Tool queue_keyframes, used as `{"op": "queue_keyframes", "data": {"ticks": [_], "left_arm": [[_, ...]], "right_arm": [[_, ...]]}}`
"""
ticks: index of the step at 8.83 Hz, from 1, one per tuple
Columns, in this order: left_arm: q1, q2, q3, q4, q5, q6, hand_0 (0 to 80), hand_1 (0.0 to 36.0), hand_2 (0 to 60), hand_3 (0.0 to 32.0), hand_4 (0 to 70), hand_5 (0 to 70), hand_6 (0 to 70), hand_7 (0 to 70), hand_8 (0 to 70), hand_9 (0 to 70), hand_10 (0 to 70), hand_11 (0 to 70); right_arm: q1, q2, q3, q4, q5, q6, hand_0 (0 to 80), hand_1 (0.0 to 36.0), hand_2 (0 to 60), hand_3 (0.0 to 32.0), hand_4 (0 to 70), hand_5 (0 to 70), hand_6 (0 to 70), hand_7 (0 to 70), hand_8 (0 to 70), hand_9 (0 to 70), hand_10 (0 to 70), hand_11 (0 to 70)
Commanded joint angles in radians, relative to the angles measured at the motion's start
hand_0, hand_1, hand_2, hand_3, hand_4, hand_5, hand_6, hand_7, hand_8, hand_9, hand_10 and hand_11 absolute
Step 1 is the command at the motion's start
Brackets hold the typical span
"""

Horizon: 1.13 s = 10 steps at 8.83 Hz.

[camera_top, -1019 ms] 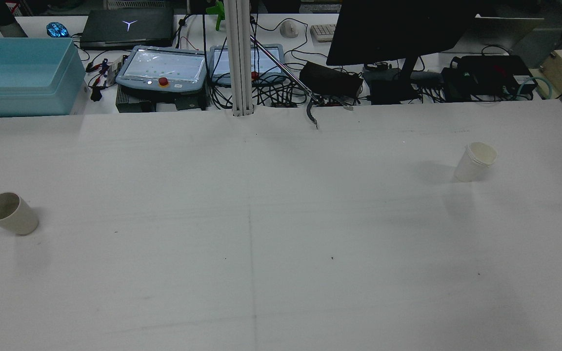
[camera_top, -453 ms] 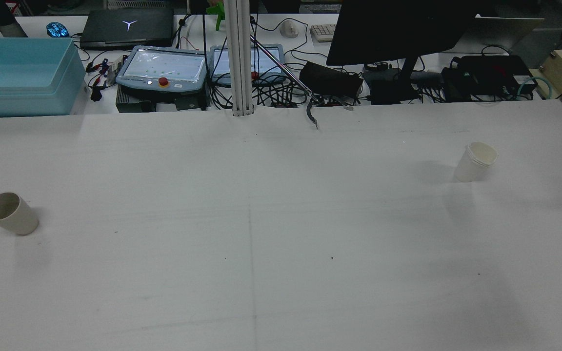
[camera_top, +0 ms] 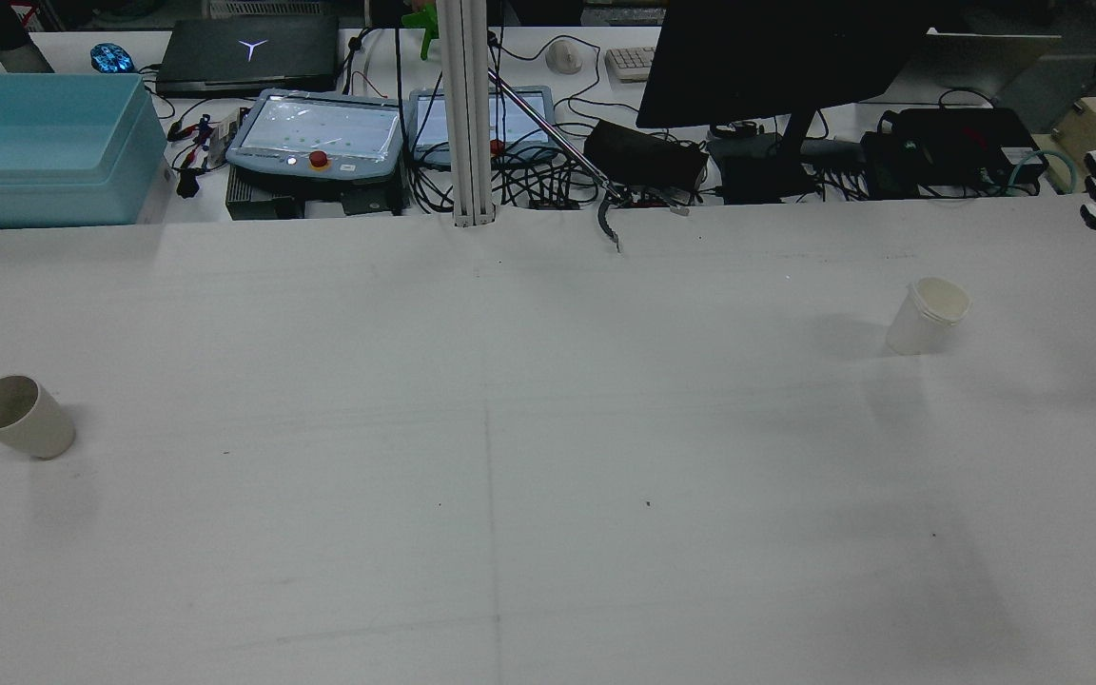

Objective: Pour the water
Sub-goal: 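Reach the left hand toward the beige paper cup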

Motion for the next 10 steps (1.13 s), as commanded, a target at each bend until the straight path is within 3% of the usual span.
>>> {"op": "queue_keyframes", "data": {"ticks": [1,3,4,5,7,10], "left_arm": [[0.084,-0.038,0.008,0.030,-0.012,0.044,80.0,36.0,0.0,0.0,9.4,0.0,8.5,6.6,1.5,0.0,1.4,6.9],[0.095,-0.104,0.029,0.081,-0.015,0.046,80.0,31.6,0.0,0.0,12.2,0.0,8.4,6.8,0.6,0.0,0.5,4.4],[0.127,-0.134,0.064,0.083,-0.017,0.046,69.4,26.6,0.2,0.0,13.8,0.0,8.4,7.3,0.6,0.0,0.4,3.7],[0.154,-0.146,0.070,0.092,-0.035,0.046,56.6,18.9,0.0,0.0,15.5,0.0,8.2,7.2,0.6,0.0,0.0,1.7],[0.200,-0.151,0.071,0.095,-0.081,0.048,56.6,18.8,0.0,0.0,15.7,0.0,8.1,6.9,0.6,0.0,0.0,1.8],[0.214,-0.180,0.081,0.115,-0.086,0.049,54.9,17.2,0.0,0.0,16.4,0.0,8.3,7.2,0.6,0.0,0.0,1.5]], "right_arm": [[-0.002,-0.005,-0.002,0.000,-0.001,-0.005,48.2,19.4,17.9,0.0,0.0,3.7,7.2,0.4,0.4,0.0,0.0,0.0],[-0.003,-0.005,-0.001,0.000,0.000,-0.005,47.9,19.1,17.8,0.0,0.0,3.5,6.7,0.0,0.3,0.0,0.0,0.0],[-0.001,-0.005,-0.002,0.000,-0.001,-0.004,47.9,19.1,17.9,0.0,0.0,3.5,6.9,0.2,0.3,0.0,0.0,0.0],[-0.001,-0.005,-0.001,0.000,-0.001,-0.004,47.8,18.9,17.5,0.0,0.0,3.5,6.9,0.3,0.3,0.0,0.0,0.0],[0.001,-0.005,0.001,0.000,-0.001,-0.001,48.1,19.4,17.4,0.0,0.0,3.5,6.3,0.0,0.2,0.0,0.0,0.0],[0.004,-0.011,-0.001,0.000,-0.005,0.003,48.1,19.3,16.7,0.0,0.0,3.5,5.4,0.0,0.0,0.0,0.0,0.0]]}}
